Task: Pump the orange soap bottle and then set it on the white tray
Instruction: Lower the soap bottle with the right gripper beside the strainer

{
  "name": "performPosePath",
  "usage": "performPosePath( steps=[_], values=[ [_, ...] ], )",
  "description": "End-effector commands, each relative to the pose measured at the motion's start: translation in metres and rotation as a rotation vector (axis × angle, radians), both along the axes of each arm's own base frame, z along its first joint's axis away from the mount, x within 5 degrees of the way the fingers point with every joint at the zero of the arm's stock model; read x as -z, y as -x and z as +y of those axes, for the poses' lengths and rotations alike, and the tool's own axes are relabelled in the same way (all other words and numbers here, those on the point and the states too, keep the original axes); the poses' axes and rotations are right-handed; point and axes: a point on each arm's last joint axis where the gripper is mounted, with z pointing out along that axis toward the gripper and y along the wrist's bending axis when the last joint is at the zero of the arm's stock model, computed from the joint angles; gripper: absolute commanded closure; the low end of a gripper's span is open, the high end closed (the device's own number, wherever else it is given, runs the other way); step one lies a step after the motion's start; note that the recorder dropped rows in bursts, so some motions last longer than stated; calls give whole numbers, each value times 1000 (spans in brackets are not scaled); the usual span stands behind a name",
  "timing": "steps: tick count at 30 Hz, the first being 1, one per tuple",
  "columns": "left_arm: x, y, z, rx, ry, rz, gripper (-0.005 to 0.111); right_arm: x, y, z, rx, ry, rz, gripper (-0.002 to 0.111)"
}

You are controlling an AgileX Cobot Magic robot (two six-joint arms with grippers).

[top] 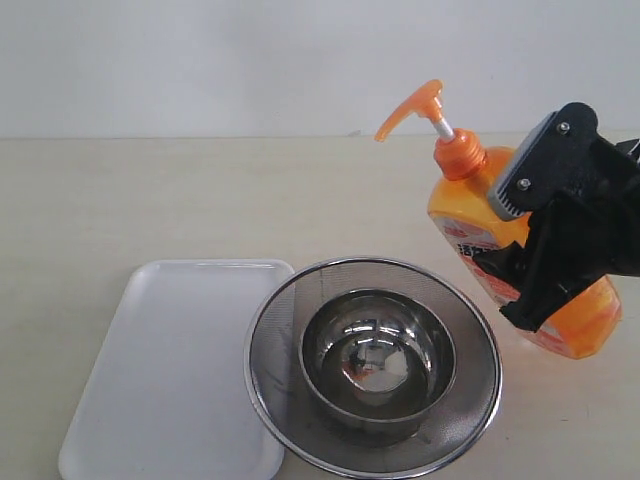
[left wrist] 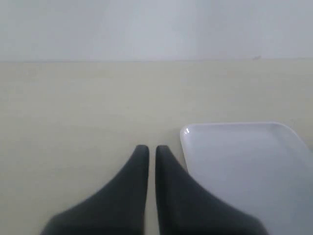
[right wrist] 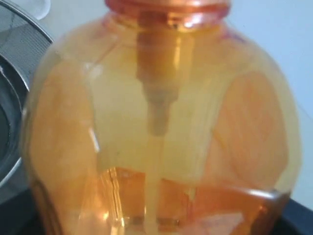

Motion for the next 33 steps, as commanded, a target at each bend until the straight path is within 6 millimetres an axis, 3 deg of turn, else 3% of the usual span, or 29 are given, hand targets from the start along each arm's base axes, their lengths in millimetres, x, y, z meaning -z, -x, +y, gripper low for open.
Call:
performPosePath(
  steps=[1,27,33],
  values=[
    [0,0,0,-4,19,-10,102,-6,0,3,-30,-15,-17,108],
    [0,0,0,-4,13,-11,102,-1,2,1,34,-69,20,108],
    [-11,-2,2,-6,-100,-143,102,-2,3,3,21,-99,32,108]
  ],
)
